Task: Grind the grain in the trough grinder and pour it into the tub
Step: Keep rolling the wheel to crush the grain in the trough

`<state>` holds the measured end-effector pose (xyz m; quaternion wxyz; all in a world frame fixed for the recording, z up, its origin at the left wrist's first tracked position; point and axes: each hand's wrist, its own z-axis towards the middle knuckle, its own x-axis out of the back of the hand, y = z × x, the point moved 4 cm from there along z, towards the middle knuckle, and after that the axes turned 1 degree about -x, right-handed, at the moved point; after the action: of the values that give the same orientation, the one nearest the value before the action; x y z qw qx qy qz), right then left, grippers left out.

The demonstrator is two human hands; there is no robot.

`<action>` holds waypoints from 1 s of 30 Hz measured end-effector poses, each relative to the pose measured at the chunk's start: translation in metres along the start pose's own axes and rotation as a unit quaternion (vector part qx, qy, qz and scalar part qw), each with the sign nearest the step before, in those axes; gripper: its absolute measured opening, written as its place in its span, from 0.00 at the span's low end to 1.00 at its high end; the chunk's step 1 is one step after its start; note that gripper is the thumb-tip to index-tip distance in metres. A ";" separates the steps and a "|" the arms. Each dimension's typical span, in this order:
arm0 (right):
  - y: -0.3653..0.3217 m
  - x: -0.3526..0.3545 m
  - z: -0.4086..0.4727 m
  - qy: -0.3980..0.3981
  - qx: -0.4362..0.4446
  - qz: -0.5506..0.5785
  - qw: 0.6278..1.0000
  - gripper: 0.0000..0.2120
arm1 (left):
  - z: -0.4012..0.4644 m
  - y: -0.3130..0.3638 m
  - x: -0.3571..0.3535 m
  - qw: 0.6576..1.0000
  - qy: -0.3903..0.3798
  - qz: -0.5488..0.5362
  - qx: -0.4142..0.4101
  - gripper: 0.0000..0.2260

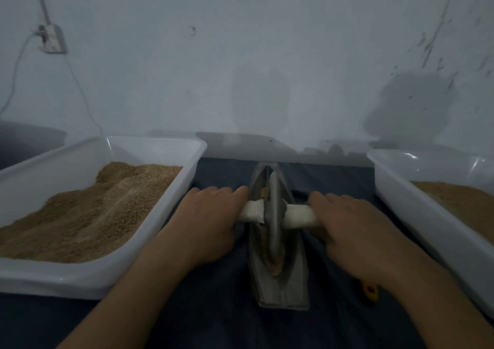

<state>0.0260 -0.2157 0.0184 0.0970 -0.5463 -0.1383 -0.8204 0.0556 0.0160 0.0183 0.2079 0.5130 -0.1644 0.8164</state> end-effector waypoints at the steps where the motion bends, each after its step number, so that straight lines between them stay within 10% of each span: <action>1: 0.000 0.001 -0.001 -0.001 0.003 0.005 1.000 0.17 | -0.003 0.001 0.001 1.000 0.002 -0.006 -0.004 0.11; 30: 0.001 -0.014 0.027 0.027 -0.027 -0.051 0.998 0.13 | 0.024 -0.002 -0.018 0.994 0.055 0.072 0.056 0.13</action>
<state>0.0553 -0.2071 0.0156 0.0437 -0.5184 -0.1412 -0.8422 0.0823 0.0029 0.0119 0.1283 0.4648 -0.1430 0.8643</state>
